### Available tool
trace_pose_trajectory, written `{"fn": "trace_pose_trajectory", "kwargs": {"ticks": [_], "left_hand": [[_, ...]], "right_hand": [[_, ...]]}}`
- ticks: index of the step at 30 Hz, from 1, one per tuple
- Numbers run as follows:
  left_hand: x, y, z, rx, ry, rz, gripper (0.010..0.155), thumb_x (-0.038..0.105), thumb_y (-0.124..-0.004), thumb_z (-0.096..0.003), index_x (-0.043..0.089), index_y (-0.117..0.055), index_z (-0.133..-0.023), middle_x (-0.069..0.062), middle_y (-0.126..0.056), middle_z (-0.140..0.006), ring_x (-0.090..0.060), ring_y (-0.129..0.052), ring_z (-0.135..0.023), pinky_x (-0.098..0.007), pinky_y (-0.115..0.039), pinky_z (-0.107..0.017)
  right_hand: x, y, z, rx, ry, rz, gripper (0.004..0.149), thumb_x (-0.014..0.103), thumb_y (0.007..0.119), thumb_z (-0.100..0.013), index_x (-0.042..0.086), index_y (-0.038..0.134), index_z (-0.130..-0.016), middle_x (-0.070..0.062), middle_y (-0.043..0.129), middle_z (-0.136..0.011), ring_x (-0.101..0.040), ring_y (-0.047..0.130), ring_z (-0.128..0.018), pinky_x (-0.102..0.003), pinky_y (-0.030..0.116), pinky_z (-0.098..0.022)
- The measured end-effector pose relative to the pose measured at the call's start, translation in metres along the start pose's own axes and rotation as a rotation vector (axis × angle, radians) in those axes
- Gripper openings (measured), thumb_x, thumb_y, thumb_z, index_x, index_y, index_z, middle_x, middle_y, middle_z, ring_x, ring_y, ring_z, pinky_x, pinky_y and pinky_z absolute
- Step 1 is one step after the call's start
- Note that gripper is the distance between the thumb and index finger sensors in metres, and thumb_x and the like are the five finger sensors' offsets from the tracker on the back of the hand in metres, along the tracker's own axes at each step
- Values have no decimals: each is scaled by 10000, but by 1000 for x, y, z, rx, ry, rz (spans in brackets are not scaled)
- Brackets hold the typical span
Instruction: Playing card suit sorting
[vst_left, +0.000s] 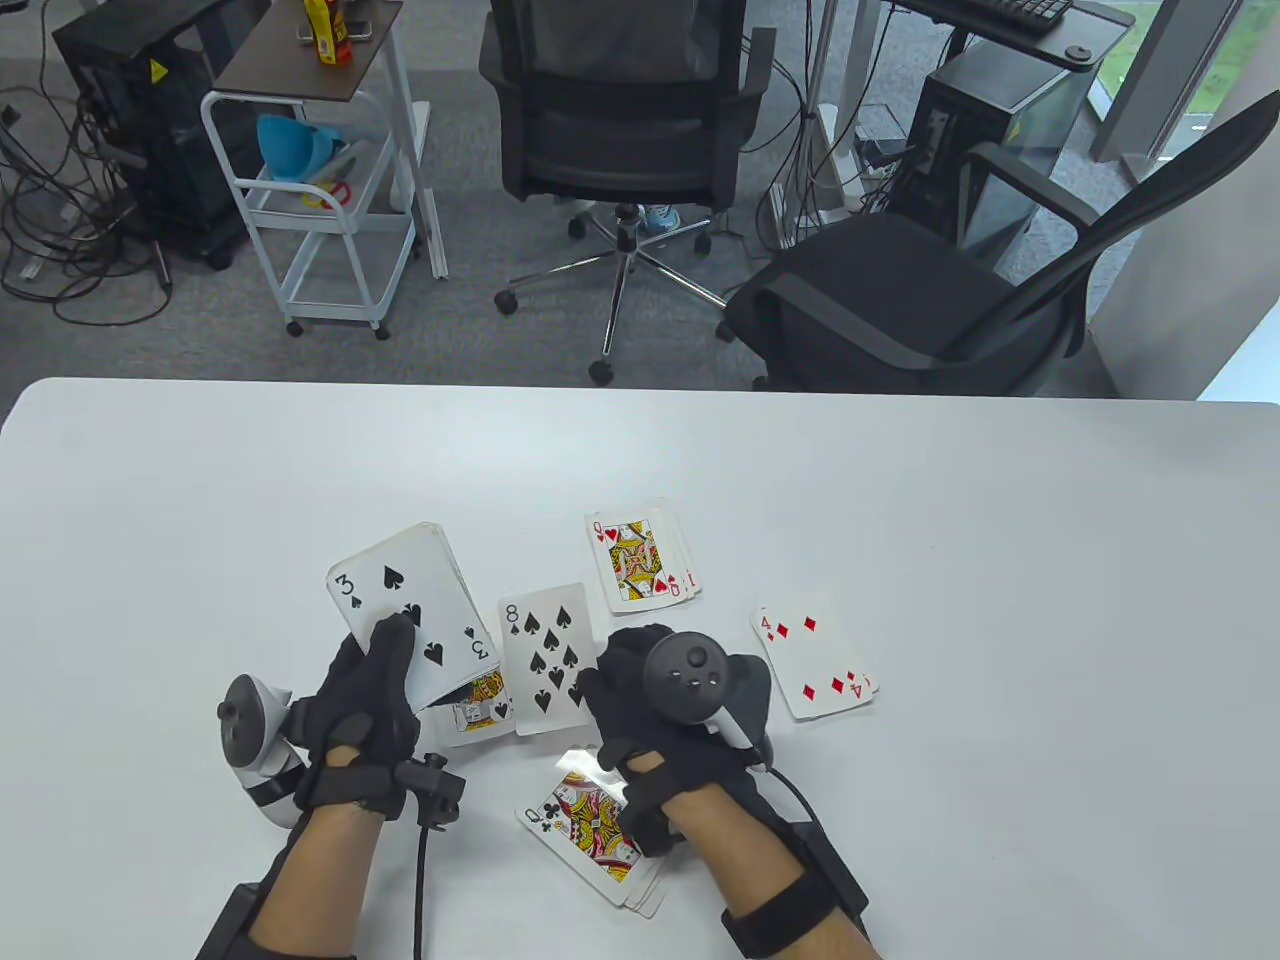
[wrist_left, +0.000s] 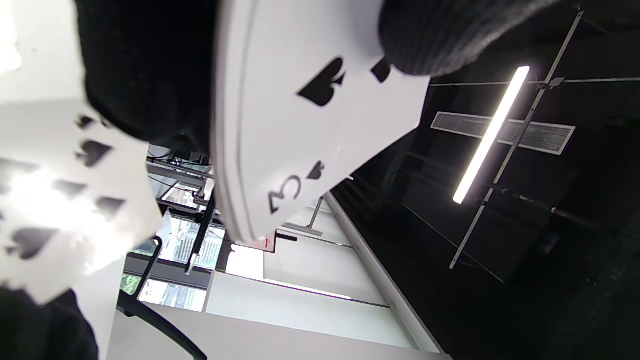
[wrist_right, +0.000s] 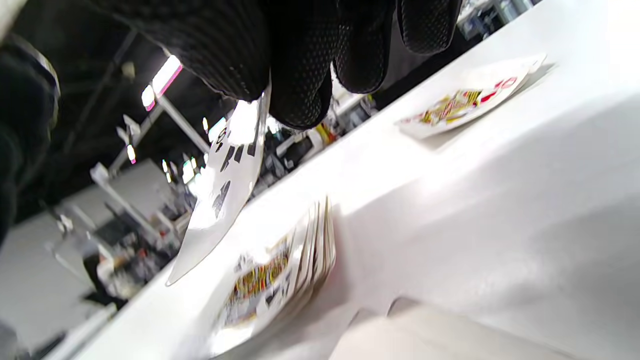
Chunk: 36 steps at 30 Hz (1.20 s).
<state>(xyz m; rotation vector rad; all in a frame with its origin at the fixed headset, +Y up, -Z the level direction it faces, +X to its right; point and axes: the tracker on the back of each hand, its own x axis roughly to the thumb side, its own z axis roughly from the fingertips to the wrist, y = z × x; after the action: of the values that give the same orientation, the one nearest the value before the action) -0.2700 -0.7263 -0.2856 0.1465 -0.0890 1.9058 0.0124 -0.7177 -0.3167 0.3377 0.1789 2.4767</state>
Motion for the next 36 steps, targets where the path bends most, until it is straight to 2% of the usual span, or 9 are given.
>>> {"fn": "trace_pose_trajectory", "kwargs": {"ticks": [4, 7, 13, 17, 24, 28, 30, 33, 36], "left_hand": [[2, 2, -1, 16, -14, 22, 580, 538, -768, -530, 180, -693, -980, -48, -935, -860, -285, -1046, -664, -380, -964, -397], [5, 6, 0, 34, -25, 37, 579, 537, -767, -530, 182, -690, -981, -43, -930, -867, -287, -1041, -672, -382, -962, -403], [10, 16, 0, 79, -53, 46, 581, 540, -763, -529, 185, -686, -983, -38, -927, -872, -283, -1037, -679, -380, -961, -406], [8, 14, -1, 72, -46, 47, 582, 539, -763, -529, 183, -685, -983, -40, -925, -872, -287, -1037, -678, -380, -960, -408], [3, 5, 0, 30, -27, 18, 582, 539, -763, -530, 183, -685, -983, -42, -927, -872, -287, -1037, -678, -381, -961, -406], [-3, -4, 1, -9, -3, -14, 580, 536, -759, -532, 184, -680, -986, -42, -921, -877, -288, -1034, -682, -383, -959, -409], [-8, -12, 3, -38, 18, -32, 580, 531, -757, -532, 184, -676, -990, -46, -916, -882, -292, -1031, -685, -385, -958, -410], [-14, -23, 6, -83, 45, -60, 579, 522, -754, -535, 186, -665, -998, -53, -905, -892, -299, -1025, -696, -389, -959, -413], [-20, -35, 11, -126, 89, -92, 579, 515, -752, -536, 188, -656, -1005, -58, -895, -904, -306, -1017, -708, -393, -961, -416]], "right_hand": [[29, 15, -21, 91, -13, 183, 380, 329, 804, -559, 43, 853, -806, -232, 576, -1056, -527, 363, -1026, -755, 261, -661], [46, 29, -37, 149, 11, 171, 384, 326, 804, -559, 33, 850, -803, -235, 571, -1054, -528, 340, -1028, -754, 247, -659], [57, 59, -62, 177, 77, 334, 383, 356, 818, -555, 46, 852, -778, -235, 584, -1043, -528, 349, -1024, -750, 239, -660], [54, 68, -65, 115, 61, 506, 382, 405, 854, -539, 86, 847, -749, -228, 601, -1034, -525, 365, -1023, -746, 249, -664], [37, 32, -43, 49, 25, 342, 374, 425, 808, -553, 98, 847, -730, -225, 621, -1022, -527, 392, -1014, -744, 263, -664], [20, 1, -17, -60, -34, 203, 383, 436, 770, -561, 101, 851, -729, -227, 626, -1023, -530, 400, -1012, -747, 269, -660], [8, -15, -1, -135, -76, 52, 405, 450, 756, -564, 98, 849, -742, -229, 622, -1027, -532, 400, -1012, -750, 270, -656], [-4, -24, 14, -237, -118, -123, 428, 452, 746, -566, 85, 846, -762, -233, 628, -1024, -538, 404, -1009, -754, 267, -653], [-8, -29, 22, -282, -162, -153, 434, 456, 734, -565, 96, 835, -784, -221, 634, -1022, -530, 417, -1008, -751, 277, -653]]}}
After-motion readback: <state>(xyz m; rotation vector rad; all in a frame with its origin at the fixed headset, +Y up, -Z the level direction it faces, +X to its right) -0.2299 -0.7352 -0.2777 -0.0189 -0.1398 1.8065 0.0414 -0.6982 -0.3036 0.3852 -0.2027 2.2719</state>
